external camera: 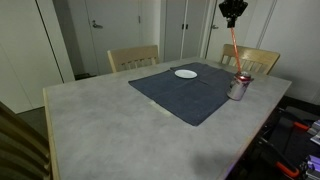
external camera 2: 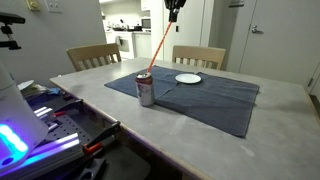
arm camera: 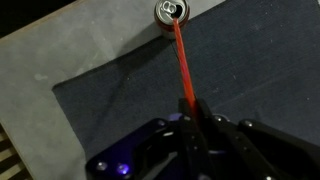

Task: Remove the straw from the can and place it on the table

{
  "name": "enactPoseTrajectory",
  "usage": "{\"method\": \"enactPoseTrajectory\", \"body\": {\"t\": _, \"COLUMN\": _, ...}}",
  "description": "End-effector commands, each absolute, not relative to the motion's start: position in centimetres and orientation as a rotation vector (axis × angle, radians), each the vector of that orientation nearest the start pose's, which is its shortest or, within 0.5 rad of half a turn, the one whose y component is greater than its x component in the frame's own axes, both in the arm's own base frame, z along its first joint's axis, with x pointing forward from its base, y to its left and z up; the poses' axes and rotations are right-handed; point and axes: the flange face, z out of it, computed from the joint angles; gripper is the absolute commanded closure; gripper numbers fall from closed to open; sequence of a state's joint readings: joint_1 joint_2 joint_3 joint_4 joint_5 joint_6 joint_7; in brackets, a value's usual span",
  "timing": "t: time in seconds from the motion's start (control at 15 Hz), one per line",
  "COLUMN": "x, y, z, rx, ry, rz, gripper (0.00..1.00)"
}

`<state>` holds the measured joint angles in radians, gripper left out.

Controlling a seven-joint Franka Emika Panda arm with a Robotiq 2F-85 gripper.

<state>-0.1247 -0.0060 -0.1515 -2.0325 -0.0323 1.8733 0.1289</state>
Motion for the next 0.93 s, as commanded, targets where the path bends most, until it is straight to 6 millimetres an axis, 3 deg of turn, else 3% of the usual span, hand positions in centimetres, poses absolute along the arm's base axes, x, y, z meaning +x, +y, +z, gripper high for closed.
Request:
{"method": "enactPoseTrajectory", "body": {"t": 0.0, "x": 51.2, "y": -15.2, "z": 45.4, "rx": -3.099, "ry": 0.621, "rz": 0.212, "gripper": 0.98}}
{"method": "enactPoseTrajectory", "body": {"t": 0.47, "x": 51.8, "y": -14.0, "z": 48.0, "rx": -3.086, "ry": 0.583, "rz": 0.117, "gripper": 0.98}}
{"method": "enactPoseTrajectory", "body": {"t": 0.67, "x": 52.6, "y": -11.7, "z": 48.3, "rx": -3.057, "ry": 0.497, "rz": 0.093, "gripper": 0.98}}
{"method": "enactPoseTrajectory", "body": {"t": 0.87, "x": 53.3, "y": -8.6, "z": 47.3, "rx": -3.023, "ry": 0.405, "rz": 0.109, "gripper": 0.98}}
